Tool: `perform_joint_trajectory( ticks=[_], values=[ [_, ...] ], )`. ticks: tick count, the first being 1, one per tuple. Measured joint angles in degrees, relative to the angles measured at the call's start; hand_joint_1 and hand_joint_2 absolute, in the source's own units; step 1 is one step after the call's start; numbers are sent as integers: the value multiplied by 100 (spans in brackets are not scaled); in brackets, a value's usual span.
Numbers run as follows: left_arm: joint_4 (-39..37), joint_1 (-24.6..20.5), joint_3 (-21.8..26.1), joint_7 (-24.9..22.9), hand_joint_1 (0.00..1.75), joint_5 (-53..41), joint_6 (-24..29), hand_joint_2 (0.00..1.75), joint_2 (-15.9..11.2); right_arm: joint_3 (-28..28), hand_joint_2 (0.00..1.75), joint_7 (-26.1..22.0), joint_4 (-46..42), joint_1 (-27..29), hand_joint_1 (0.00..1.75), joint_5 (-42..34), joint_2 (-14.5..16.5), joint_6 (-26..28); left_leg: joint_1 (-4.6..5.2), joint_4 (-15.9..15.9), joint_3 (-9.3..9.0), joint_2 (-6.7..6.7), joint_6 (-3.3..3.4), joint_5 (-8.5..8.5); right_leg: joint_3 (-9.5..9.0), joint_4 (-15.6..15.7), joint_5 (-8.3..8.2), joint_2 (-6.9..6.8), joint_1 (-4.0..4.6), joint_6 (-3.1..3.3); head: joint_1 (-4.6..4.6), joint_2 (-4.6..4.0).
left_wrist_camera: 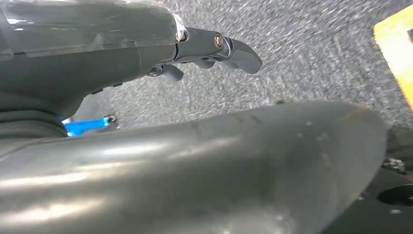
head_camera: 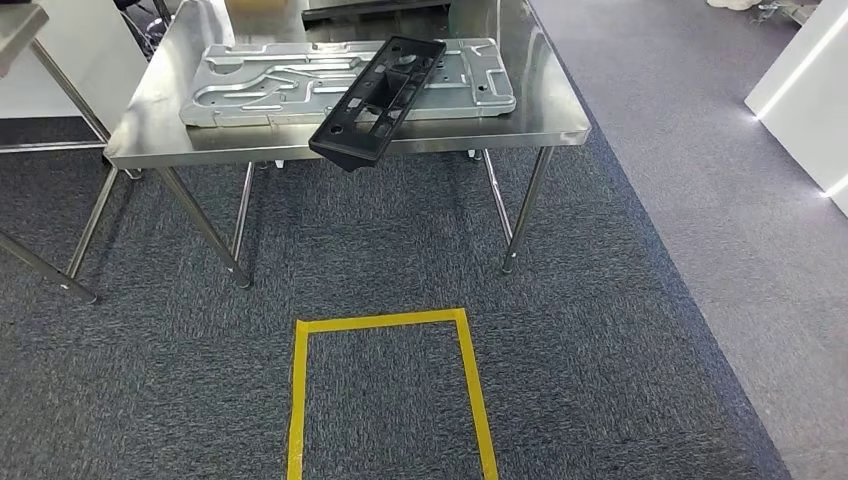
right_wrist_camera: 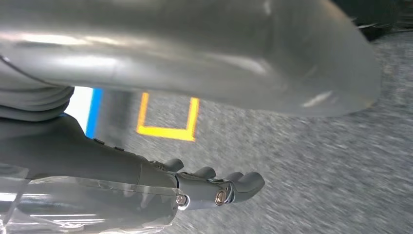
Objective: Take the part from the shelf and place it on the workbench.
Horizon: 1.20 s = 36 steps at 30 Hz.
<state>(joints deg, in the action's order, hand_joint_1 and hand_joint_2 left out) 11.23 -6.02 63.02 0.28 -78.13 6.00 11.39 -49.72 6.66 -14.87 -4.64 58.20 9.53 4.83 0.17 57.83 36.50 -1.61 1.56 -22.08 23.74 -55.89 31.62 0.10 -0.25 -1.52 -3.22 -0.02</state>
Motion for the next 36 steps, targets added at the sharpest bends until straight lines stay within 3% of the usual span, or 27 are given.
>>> perform_joint_trajectory(
  ticks=[2, 3, 4, 5, 7, 8, 9, 10, 11, 12, 14, 15, 16, 17, 19, 22, 23, 24, 25, 26, 28, 30, 31, 33, 35, 36],
  values=[
    [0, 0, -20, 22, 0, -11, -9, 0, 2, -1, 0, -54, 3, -7, 0, 9, -1, 1, -11, -9, 38, -4, -68, 108, 10, 132, -9, -7, 7, 94, 1, 0],
    [0, 3, -26, 25, 0, -22, -14, 0, 2, -1, 0, -70, 4, -9, 0, 12, -5, -3, -22, 27, 73, 15, -101, 48, 68, 133, -78, -17, 0, 143, 2, 0],
    [0, 8, -31, 22, 0, -34, -21, 0, 3, -2, 0, -88, 6, -12, 0, 16, -21, -10, -31, 145, 130, 42, -131, -125, 137, 138, -150, -32, -11, 189, 1, 0],
    [0, 16, -34, 19, 0, -46, -25, 0, 2, -2, 0, -110, 10, -15, 0, 23, -46, -18, -44, 368, 205, 71, -159, -402, 218, 140, -225, -46, -21, 226, 1, 0],
    [0, 30, -38, 18, 0, -60, -32, 0, 2, -2, 0, -157, 24, -8, 0, 43, -114, -30, -69, 1071, 366, 102, -207, -977, 403, 135, -358, -55, -13, 254, -1, 0],
    [0, 37, -39, 21, 0, -63, -33, 0, 2, -1, 0, -171, 33, 0, 0, 58, -144, -24, -82, 1426, 412, 105, -229, -1075, 503, 126, -430, -67, -12, 250, -1, 0],
    [0, 39, -39, 23, 0, -66, -33, 0, 2, 4, 0, -176, 40, 7, 0, 79, -171, -9, -95, 1681, 411, 105, -248, -1013, 606, 110, -495, -84, -13, 242, -1, 0],
    [0, 40, -40, 24, 0, -67, -34, 0, 2, 11, 0, -179, 46, 11, 0, 107, -190, 13, -108, 1787, 358, 104, -262, -845, 700, 88, -550, -107, -16, 230, -1, 0],
    [0, 40, -40, 24, 0, -67, -33, 0, 2, 22, 0, -184, 52, 14, 0, 140, -212, 46, -123, 1678, 185, 89, -272, -632, 801, 53, -601, -141, -22, 210, -1, 0],
    [0, 32, -41, 25, 0, -67, -33, 0, 2, 35, 0, -191, 58, 16, 0, 169, -233, 78, -135, 1362, -95, 32, -275, -517, 883, 6, -637, -172, -24, 184, -1, 0],
    [0, -1, -45, 30, 0, -66, -31, 0, 5, 55, 0, -210, 72, 29, 0, 209, -272, 133, -122, 427, -767, -114, -244, -655, 1007, -108, -678, -252, -16, 113, -1, 0],
    [0, -19, -48, 35, 0, -66, -31, 0, 7, 61, 0, -222, 77, 30, 0, 226, -285, 153, -105, 92, -971, -159, -203, -804, 1034, -149, -696, -301, -8, 73, -1, 0],
    [0, -26, -50, 44, 0, -65, -30, 0, 9, 66, 0, -238, 80, 29, 0, 241, -292, 169, -84, -96, -1058, -147, -153, -904, 1051, -170, -716, -354, -7, 32, 0, 0],
    [0, -22, -51, 52, 0, -64, -30, 0, 11, 72, 0, -255, 85, 24, 0, 257, -297, 182, -76, -159, -1052, -108, -89, -927, 1056, -182, -740, -407, -13, -8, 1, 0],
    [0, 12, -51, 62, 0, -62, -27, 0, 14, 85, 0, -286, 90, 16, 0, 277, -299, 197, -75, -160, -998, -41, 6, -849, 1104, -311, -627, -346, -47, -79, 1, 0],
    [0, 29, -51, 78, 0, -58, -24, 0, 19, 109, 0, -301, 102, 39, 0, 291, -285, 205, -50, -158, -863, 63, 98, -723, 1454, -1240, 32, -96, -67, -127, 1, 0],
    [0, 32, -51, 86, 0, -58, -24, 0, 20, 118, 0, -301, 106, 49, 0, 297, -276, 206, -32, -149, -813, 113, 109, -689, 1567, -1576, 199, -61, -63, -128, 1, 0],
    [0, 39, -51, 93, 0, -58, -24, 0, 21, 125, 0, -300, 110, 55, 0, 305, -269, 207, -13, -135, -773, 169, 114, -660, 1599, -1750, 254, -43, -56, -118, 1, 0],
    [0, 49, -51, 99, 0, -57, -25, 0, 21, 131, 0, -299, 113, 58, 0, 314, -265, 209, 5, -121, -741, 227, 115, -637, 1524, -1705, 197, -29, -48, -96, 1, 0],
    [0, 58, -51, 105, 0, -57, -25, 0, 22, 134, 0, -292, 115, 59, 0, 325, -264, 214, 22, -109, -720, 290, 115, -618, 1343, -1442, 48, -1, -34, -59, 1, 0],
    [-1, 59, -51, 111, 0, -56, -25, 0, 34, 138, 0, -269, 117, 63, 0, 340, -264, 231, 46, -92, -688, 403, 105, -589, 869, -632, -259, 204, -6, 62, 1, 0],
    [-2, 43, -51, 112, 0, -56, -23, 0, 51, 138, 0, -241, 117, 69, 0, 353, -261, 253, 30, -77, -636, 510, 63, -556, 627, -158, -360, 382, 21, 150, 1, 0],
    [-2, 36, -51, 113, 0, -56, -25, 0, 57, 139, 0, -225, 117, 67, 0, 357, -260, 260, 16, -76, -608, 563, 29, -535, 613, -112, -352, 388, 29, 169, 1, 0],
    [-2, 41, -51, 114, 0, -56, -30, 0, 61, 141, 0, -200, 118, 55, 0, 361, -258, 267, 1, -68, -572, 631, -32, -519, 586, -19, -396, 262, 23, 187, 1, 0],
    [-2, 49, -51, 113, 0, -55, -32, 0, 62, 143, 0, -188, 121, 57, 0, 364, -263, 268, 12, 185, -441, 497, -89, -687, 542, 96, -454, 117, -18, 213, -1, 0],
    [-2, 49, -51, 113, 0, -55, -32, 0, 61, 144, 0, -185, 123, 64, 0, 365, -273, 266, -1, 482, -297, 386, -118, -855, 531, 125, -470, 38, -31, 220, -2, 0]
  ],
)
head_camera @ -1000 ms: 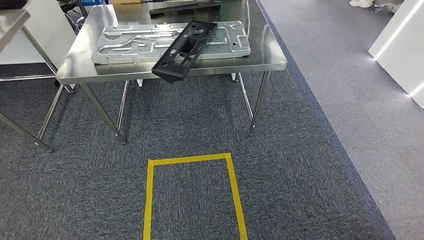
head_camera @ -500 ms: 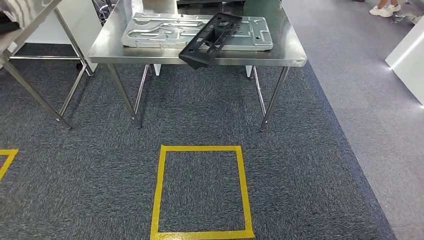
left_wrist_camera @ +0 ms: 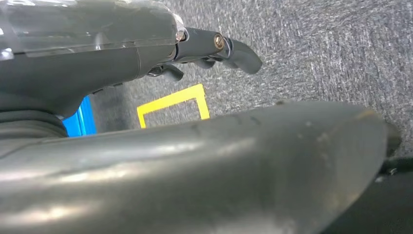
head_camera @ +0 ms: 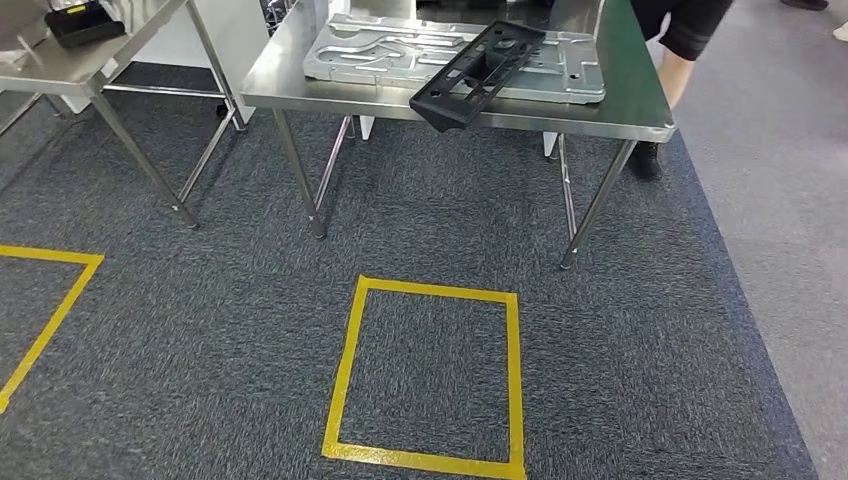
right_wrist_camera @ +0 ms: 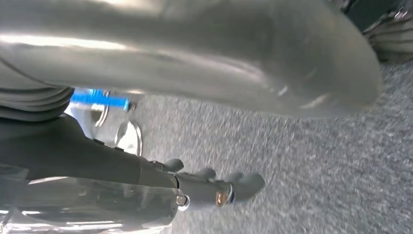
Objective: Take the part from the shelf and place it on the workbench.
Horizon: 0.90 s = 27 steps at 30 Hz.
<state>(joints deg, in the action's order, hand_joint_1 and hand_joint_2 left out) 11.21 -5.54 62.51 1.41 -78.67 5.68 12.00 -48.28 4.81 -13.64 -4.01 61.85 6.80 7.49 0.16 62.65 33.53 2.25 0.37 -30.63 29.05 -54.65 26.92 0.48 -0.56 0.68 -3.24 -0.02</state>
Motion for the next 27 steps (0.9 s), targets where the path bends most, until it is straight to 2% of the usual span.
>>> perform_joint_trajectory(
  ticks=[2, 3, 4, 5, 6, 7, 8, 9, 10, 12, 14, 16, 17, 18, 19, 20, 21, 23, 24, 25, 27],
  values=[
    [0, -1, 0, 0, 0, 1, -1, 0, -1, 0, 0, 5, 6, 8, 0, 1, -40, -3, -52, 731, 367, -123, -78, -319, 16, -8, 2, -152, -5, 7, -1, 0],
    [0, 5, 1, -1, 0, 1, -1, 0, -2, 0, 0, 5, 11, 7, 0, 1, -65, -5, -83, 957, 479, -150, -116, -365, 25, -24, 9, -227, -10, -1, -1, 0],
    [0, 13, 1, -1, 0, 1, -2, 0, -4, 0, 0, 6, 18, 5, 0, 1, -88, -8, -111, 980, 489, -175, -153, -305, 34, -46, 21, -298, -20, -15, -1, 0],
    [0, 19, 1, 1, 0, 1, -2, 0, -7, 1, 0, 7, 26, 2, 0, 3, -109, -13, -138, 782, 386, -214, -185, -152, 41, -76, 38, -365, -35, -37, 0, 0],
    [0, 20, 1, 7, 0, 1, -2, 0, -9, 3, 0, 7, 32, 0, 0, 7, -126, -18, -160, 400, 183, -304, -212, 44, 47, -117, 63, -427, -51, -68, 0, 0],
    [0, 14, 0, 16, 0, 1, -4, 0, -7, 5, 0, 8, 38, -2, 0, 11, -140, -21, -160, 31, -8, -425, -217, 170, 55, -163, 93, -482, -51, -107, -1, 0],
    [0, 7, 0, 27, 0, 1, -7, 0, -4, 8, 0, 9, 42, -3, 0, 15, -151, -24, -157, -250, -147, -520, -194, 254, 59, -206, 125, -531, -46, -150, 0, 0],
    [0, 0, 0, 38, 0, 1, -9, 0, 0, 10, 0, 9, 43, -7, 0, 18, -157, -24, -146, -403, -214, -583, -157, 275, 60, -236, 147, -574, -34, -192, 0, 0],
    [0, -4, 0, 45, 0, 1, -11, 0, 4, 13, 0, 10, 44, -15, 0, 21, -160, -24, -129, -419, -202, -578, -105, 253, 55, -245, 156, -612, -23, -231, 0, 0],
    [0, 4, 0, 51, 0, 1, -10, 0, 4, 19, 0, 11, 44, -35, 0, 36, -160, -24, -125, -436, -176, -465, -13, 290, 33, -241, 161, -660, -44, -306, 1, 0],
    [0, 7, 0, 51, 0, 2, -9, 0, 4, 24, 0, 17, 45, -39, 0, 55, -152, -24, -130, -470, -165, -357, 72, 344, 93, -415, 329, -465, -78, -367, 1, 0],
    [0, 0, 0, 51, 0, 4, -9, 0, 6, 24, 0, 38, 49, -24, 0, 70, -126, -24, -123, -482, -131, -249, 135, 391, 376, -1052, 736, -176, -80, -380, 1, 0],
    [0, -1, 0, 51, 0, 6, -9, 0, 7, 24, 0, 51, 52, -15, 0, 74, -112, -24, -110, -479, -108, -184, 155, 406, 563, -1456, 924, -109, -74, -372, 1, 0],
    [0, 3, 0, 51, 0, 8, -9, 0, 7, 24, 0, 63, 54, -7, 0, 78, -102, -24, -95, -475, -91, -112, 166, 415, 713, -1771, 1027, -80, -68, -360, 1, 0],
    [0, 12, 0, 50, 0, 9, -9, 0, 7, 24, 0, 74, 56, 0, 0, 81, -98, -24, -81, -470, -82, -35, 169, 421, 775, -1893, 1008, -68, -65, -343, 1, 0],
    [0, 19, 0, 49, 0, 11, -9, 0, 7, 24, 0, 81, 58, 4, 0, 85, -96, -24, -68, -464, -79, 46, 168, 426, 727, -1775, 869, -53, -62, -316, 1, 0],
    [0, 22, 0, 47, 0, 13, -9, 0, 7, 24, 0, 87, 60, 6, 0, 90, -96, -24, -57, -459, -82, 127, 163, 430, 585, -1458, 656, -10, -54, -281, 1, 0],
    [-1, 19, 0, 37, 0, 14, -11, 0, 17, 24, 0, 91, 63, 7, 0, 96, -96, -25, -46, -448, -74, 273, 138, 443, 247, -675, 294, 272, -39, -177, 1, 0],
    [-1, 13, 0, 30, 0, 14, -14, 0, 23, 25, 0, 91, 63, 6, 0, 100, -93, -26, -51, -445, -56, 335, 112, 455, 147, -427, 211, 391, -31, -140, 1, 0],
    [-2, 10, 0, 22, 0, 14, -16, 0, 29, 27, 0, 93, 64, 1, 0, 107, -90, -26, -63, -447, -31, 394, 79, 472, 106, -307, 193, 471, -23, -116, 1, 0],
    [-2, 14, 0, 9, 0, 14, -19, 0, 31, 35, 0, 104, 64, -20, 0, 129, -84, -26, -78, -477, 7, 523, -2, 515, 93, -252, 171, 380, -13, -101, 1, 0]
  ],
)
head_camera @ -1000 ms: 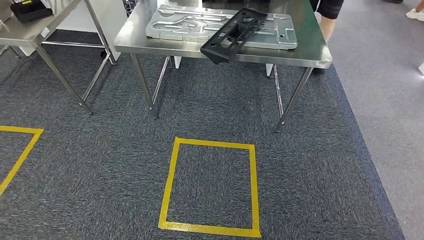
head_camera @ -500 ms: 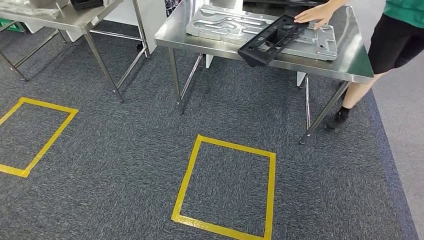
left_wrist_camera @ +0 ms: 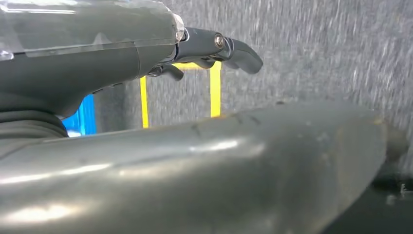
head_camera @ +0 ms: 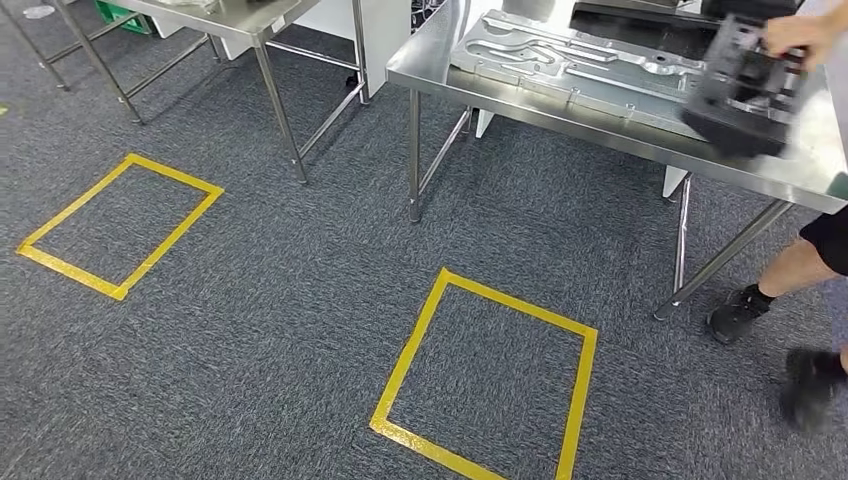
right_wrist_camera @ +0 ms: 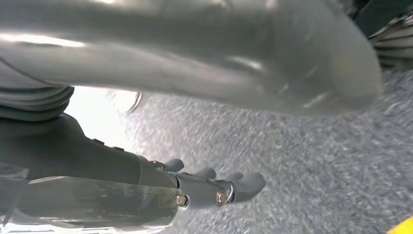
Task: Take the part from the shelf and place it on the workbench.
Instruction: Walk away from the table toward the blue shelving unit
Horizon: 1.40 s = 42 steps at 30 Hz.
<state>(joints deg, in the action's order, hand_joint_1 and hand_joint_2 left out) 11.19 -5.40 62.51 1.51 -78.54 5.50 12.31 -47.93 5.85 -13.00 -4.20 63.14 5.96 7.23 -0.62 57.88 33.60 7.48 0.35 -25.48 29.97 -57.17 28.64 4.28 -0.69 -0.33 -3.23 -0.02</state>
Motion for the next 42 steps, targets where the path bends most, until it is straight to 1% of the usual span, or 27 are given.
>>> perform_joint_trajectory(
  ticks=[1, 3, 5, 7, 8, 10, 11, 13, 14, 16, 18, 20, 22, 23, 24, 25, 27, 29, 31, 32, 34, 36, 37, 38, 39, 40, 42],
  values=[
    [0, 8, 0, -4, 0, -1, 0, 0, 0, 6, 0, 5, 1, -7, 0, 12, 1, -2, -2, -9, 4, 22, -25, 10, -17, 45, -23, -61, -18, 14, 0, 0],
    [0, 22, 0, -9, 0, -1, -1, 0, -1, 19, 0, 16, 4, -2, 0, 43, -2, -7, 21, 169, 99, -329, -68, -117, -74, 158, -79, -227, -45, 52, -2, 0],
    [0, 15, 0, -10, 0, -3, -1, 0, -2, 30, 0, 43, 12, 19, 0, 70, -24, -15, 7, 737, 368, -736, -106, -456, -102, 199, -93, -422, -34, 85, -2, 0],
    [0, 7, 0, -5, 0, -4, -1, 0, -2, 39, 0, 94, 23, 36, 0, 81, -72, -32, -31, 1351, 642, -773, -153, -706, -89, 183, -80, -619, -27, 95, -1, 0],
    [0, 11, 0, -3, 0, -3, 0, 0, -3, 44, 0, 115, 29, 40, 0, 84, -97, -40, -46, 1438, 658, -777, -176, -695, -84, 176, -72, -718, -27, 89, -1, 0],
    [1, 20, 0, -2, 0, -4, 1, 0, -7, 54, 0, 135, 35, 37, 0, 84, -128, -51, -66, 933, 330, -857, -199, -416, -89, 154, -50, -872, -34, 55, -1, 0],
    [1, 16, 0, -4, 0, -5, 2, 0, -8, 59, 0, 151, 37, 35, 0, 84, -135, -53, -61, 538, 99, -981, -191, -297, -91, 125, -27, -935, -25, 22, -1, 0],
    [0, 0, 0, -8, 0, -10, 6, 0, -7, 69, 0, 204, 40, 33, 0, 84, -141, -60, -40, 64, -179, -1137, -132, -193, -100, 71, 21, -1036, -1, -51, 0, 0],
    [0, -2, 0, -10, 0, -13, 10, 0, -5, 73, 0, 237, 41, 23, 0, 84, -142, -63, -23, -2, -202, -1146, -92, -202, -108, 57, 37, -1085, 8, -88, 0, 0],
    [0, 10, 0, -9, 0, -16, 27, 0, -4, 75, 0, 282, 42, -1, 0, 84, -142, -67, -16, -9, -181, -1013, -16, -176, -134, 48, 60, -1118, -14, -159, 1, 0],
    [1, 11, -1, 0, 0, -20, 46, 0, -4, 76, 0, 273, 43, -9, 0, 84, -131, -65, -25, -42, -175, -892, 57, -132, -58, -163, 249, -858, -51, -218, 1, 0],
    [1, -9, -5, 10, 0, -30, 58, 0, -4, 76, 0, 203, 46, 10, 0, 84, -97, -57, -21, -53, -159, -773, 102, -100, 250, -831, 646, -532, -60, -229, 0, 0],
    [2, -17, -14, 7, 0, -49, 61, 0, -5, 76, 0, 114, 50, 26, 0, 84, -66, -42, 2, -48, -143, -623, 121, -89, 594, -1533, 895, -448, -53, -212, 0, 0],
    [2, -12, -19, -5, 0, -58, 62, 0, -7, 76, 0, 56, 51, 29, 0, 86, -58, -30, 13, -43, -143, -538, 123, -87, 657, -1634, 857, -439, -51, -196, 0, 0],
    [1, -6, -22, -23, 0, -68, 63, 0, -9, 76, 0, -12, 52, 29, 0, 93, -54, -11, 22, -38, -146, -452, 123, -86, 609, -1496, 706, -426, -49, -173, 0, 0],
    [1, -3, -26, -45, 0, -75, 64, 0, -11, 76, 0, -89, 54, 26, 0, 108, -51, 13, 29, -32, -153, -367, 121, -85, 473, -1172, 487, -388, -47, -143, 0, 0],
    [1, -8, -40, -78, 0, -106, 64, 0, -14, 77, 0, -241, 55, 20, 0, 153, -49, 62, 35, -21, -151, -216, 102, -81, 138, -393, 134, -145, -41, -74, 0, 0],
    [1, -18, -74, -88, 0, -138, 60, 0, -19, 80, 0, -332, 55, 7, 0, 188, -47, 102, 23, -19, -119, -90, 44, -62, -8, -34, 37, 26, -23, -39, 0, 0],
    [1, -10, -109, -69, 0, -163, 45, 0, -25, 91, 0, -354, 55, -23, 0, 219, -45, 130, 5, -47, -86, 32, -41, -24, -19, 1, 19, -62, -4, -10, 0, 0],
    [2, -2, -119, -46, 0, -173, 39, 0, -28, 98, 0, -339, 56, -34, 0, 243, -45, 137, 0, -40, -74, 9, -69, -31, -37, 43, -6, -137, -8, 22, 1, 0],
    [2, 0, -125, 16, 0, -165, 45, 0, -36, 109, 0, -265, 59, -28, 0, 287, -52, 128, 13, 257, 72, -261, -108, -236, -70, 133, -55, -308, -23, 94, -1, 0],
    [2, -13, -127, 94, 0, -140, 62, 0, -44, 114, 0, -103, 70, -1, 0, 323, -79, 79, 6, 988, 404, -585, -142, -637, -78, 159, -63, -494, -12, 137, -3, 0],
    [2, -16, -126, 126, 0, -127, 72, 0, -46, 115, 0, -5, 78, 10, 0, 341, -101, 43, -4, 1347, 561, -651, -166, -786, -77, 157, -58, -589, -2, 145, -2, 0],
    [2, -13, -126, 157, 0, -115, 79, 0, -49, 116, 0, 105, 87, 15, 0, 361, -126, -5, -13, 1543, 636, -685, -185, -834, -76, 153, -52, -681, 2, 146, -2, 0],
    [2, -8, -125, 185, 0, -99, 87, 0, -52, 119, 0, 208, 96, 16, 0, 380, -148, -51, -22, 1512, 597, -711, -201, -773, -75, 147, -45, -767, 2, 140, -2, 0],
    [2, -2, -124, 210, 0, -85, 98, 0, -57, 121, 0, 305, 104, 16, 0, 396, -166, -98, -31, 1265, 446, -751, -212, -630, -79, 138, -36, -841, -2, 127, -2, 0],
    [2, -10, -122, 258, 0, -60, 124, 0, -69, 126, 0, 480, 118, 16, 0, 425, -184, -185, -36, 451, -24, -963, -207, -317, -90, 99, -1, -964, 3, 75, -2, 0]
  ],
)
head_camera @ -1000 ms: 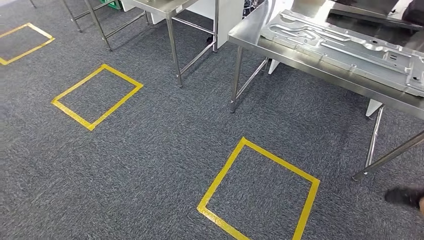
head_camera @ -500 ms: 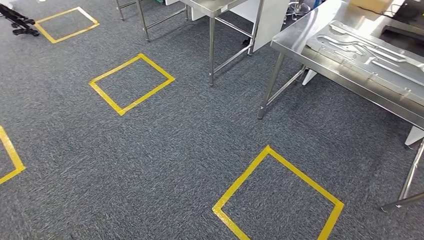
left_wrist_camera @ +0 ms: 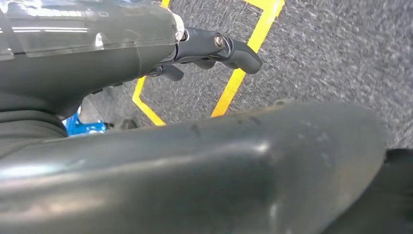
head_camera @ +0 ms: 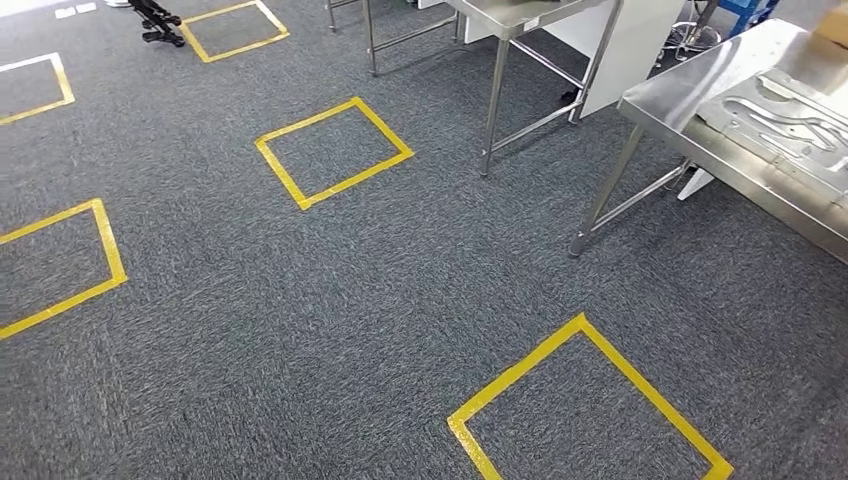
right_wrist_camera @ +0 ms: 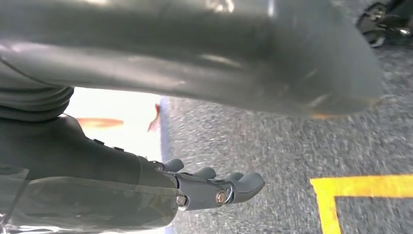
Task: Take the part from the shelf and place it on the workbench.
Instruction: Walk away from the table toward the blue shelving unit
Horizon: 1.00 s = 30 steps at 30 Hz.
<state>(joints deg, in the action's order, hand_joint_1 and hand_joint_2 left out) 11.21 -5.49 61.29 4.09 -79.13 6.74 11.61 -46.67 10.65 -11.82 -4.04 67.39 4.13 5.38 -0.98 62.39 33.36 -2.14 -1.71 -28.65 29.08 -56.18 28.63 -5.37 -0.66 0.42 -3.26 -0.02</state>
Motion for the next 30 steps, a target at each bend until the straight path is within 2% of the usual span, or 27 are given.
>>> perform_joint_trajectory(
  ticks=[1, 2, 3, 5, 6, 7, 9, 10, 11, 12, 13, 14, 16, 17, 18, 20, 21, 22, 23, 24, 26, 27, 28, 29, 30],
  values=[
    [0, -10, 0, 17, 0, 5, 14, 0, -4, 1, 0, 72, 5, 2, 0, 16, -4, -40, 6, -289, -162, -85, 30, 83, -7, -23, 23, -49, 10, -37, 1, 0],
    [0, -18, 0, 29, 0, 9, 25, 0, -5, 2, 0, 132, 8, -3, 0, 34, -6, -76, 18, -457, -244, -140, 68, 116, -17, -43, 42, -95, 20, -74, 1, 0],
    [0, -18, 0, 34, 0, 14, 33, 0, -9, 4, 0, 176, 10, -13, 0, 47, -7, -104, 36, -487, -241, -123, 115, 106, -28, -49, 53, -137, 26, -113, 1, 0],
    [0, -3, 1, 27, 0, 26, 43, 0, -21, 9, 0, 224, 13, -37, 0, 63, -6, -140, 40, -507, -221, -2, 198, 136, -58, -52, 70, -198, 5, -182, 1, 0],
    [0, 4, 2, 21, 0, 31, 44, 0, -28, 10, 0, 235, 16, -39, 0, 64, -4, -151, 37, -521, -222, 59, 238, 157, -45, -109, 133, -118, -14, -215, 1, 0],
    [0, 5, 3, 15, 0, 34, 45, 0, -34, 11, 0, 242, 19, -36, 0, 65, 4, -160, 29, -535, -221, 119, 274, 183, 15, -268, 264, 23, -30, -239, 2, 0],
    [0, -2, 4, -14, 0, 30, 48, 0, -44, 11, 0, 227, 29, -15, 0, 65, 30, -173, 37, -542, -199, 247, 321, 217, 316, -951, 677, 369, -50, -256, 2, 0],
    [0, -3, 4, -45, 0, 18, 50, 0, -50, 11, 0, 193, 35, -4, 0, 66, 41, -174, 52, -541, -185, 320, 335, 227, 507, -1356, 854, 457, -50, -250, 2, 0],
    [0, 2, 3, -88, 0, 1, 52, 0, -59, 12, 0, 140, 42, 6, 0, 68, 47, -172, 70, -540, -178, 400, 344, 233, 655, -1651, 935, 497, -45, -236, 2, 0],
    [0, 14, 2, -140, 0, -27, 50, 0, -73, 14, 0, 65, 48, 14, 0, 75, 49, -161, 87, -538, -177, 486, 347, 238, 711, -1739, 889, 517, -34, -210, 2, 0],
    [0, 27, -1, -196, 0, -61, 44, 0, -91, 19, 0, -21, 53, 17, 0, 88, 49, -139, 100, -537, -184, 572, 348, 241, 652, -1576, 722, 542, -17, -171, 2, 0],
    [0, 36, -5, -255, 0, -94, 31, 0, -112, 27, 0, -112, 56, 19, 0, 108, 49, -107, 108, -536, -195, 655, 345, 243, 497, -1210, 477, 610, 9, -120, 2, 0],
    [0, 39, -25, -379, 0, -162, -11, 0, -150, 55, 0, -278, 58, 22, 0, 156, 49, -26, 108, -531, -198, 805, 326, 253, 158, -418, 100, 896, 58, -9, 2, 0],
    [0, 35, -39, -437, 0, -189, -36, 0, -165, 73, 0, -346, 59, 19, 0, 174, 50, 9, 99, -527, -184, 868, 304, 264, 64, -188, 20, 1003, 79, 28, 2, 0],
    [0, 37, -55, -488, 0, -214, -60, 0, -182, 92, 0, -401, 59, 12, 0, 185, 50, 38, 85, -529, -163, 932, 275, 279, 30, -99, 13, 1050, 91, 54, 2, 0],
    [0, 58, -95, -566, 0, -249, -97, 0, -221, 132, 0, -473, 60, -21, 0, 205, 51, 70, 65, -550, -132, 1046, 207, 313, 11, -34, -16, 931, 95, 84, 2, 0],
    [1, 75, -114, -593, 0, -259, -106, 0, -246, 148, 0, -494, 63, -32, 0, 221, 51, 77, 71, -519, -108, 967, 189, 293, -18, 32, -46, 851, 81, 104, 2, 0],
    [1, 86, -129, -613, 0, -263, -112, 0, -266, 160, 0, -506, 71, -36, 0, 239, 50, 76, 82, -412, -50, 816, 174, 214, -46, 101, -81, 766, 65, 124, 1, 0],
    [2, 90, -137, -622, 0, -262, -113, 0, -283, 168, 0, -510, 81, -25, 0, 257, 46, 67, 91, -188, 58, 622, 160, 71, -69, 159, -109, 671, 50, 138, 1, 0],
    [2, 85, -142, -620, 0, -261, -114, 0, -300, 178, 0, -502, 96, -11, 0, 276, 34, 50, 90, 164, 227, 426, 139, -129, -82, 186, -119, 564, 51, 150, 1, 0],
    [2, 77, -146, -585, 0, -259, -109, 0, -315, 200, 0, -465, 128, 10, 0, 306, -9, 6, 58, 879, 567, 301, 72, -446, -68, 179, -109, 357, 52, 152, 0, 0],
    [2, 83, -148, -560, 0, -259, -107, 0, -320, 219, 0, -438, 146, 11, 0, 321, -34, -19, 37, 1035, 633, 279, 38, -467, -62, 167, -97, 254, 45, 143, 0, 0],
    [2, 93, -148, -540, 0, -260, -104, 0, -325, 237, 0, -409, 163, 9, 0, 331, -51, -42, 15, 936, 567, 253, 5, -369, -55, 149, -82, 166, 33, 124, 0, 0],
    [2, 103, -149, -525, 0, -262, -103, 0, -330, 253, 0, -378, 177, 7, 0, 338, -62, -64, -7, 629, 388, 194, -26, -196, -53, 120, -61, 82, 19, 95, 0, 0],
    [2, 105, -152, -510, 0, -272, -104, 0, -332, 265, 0, -346, 186, 4, 0, 339, -65, -79, -23, 196, 144, 58, -49, -27, -54, 78, -32, 11, 9, 60, 0, 0]
  ],
)
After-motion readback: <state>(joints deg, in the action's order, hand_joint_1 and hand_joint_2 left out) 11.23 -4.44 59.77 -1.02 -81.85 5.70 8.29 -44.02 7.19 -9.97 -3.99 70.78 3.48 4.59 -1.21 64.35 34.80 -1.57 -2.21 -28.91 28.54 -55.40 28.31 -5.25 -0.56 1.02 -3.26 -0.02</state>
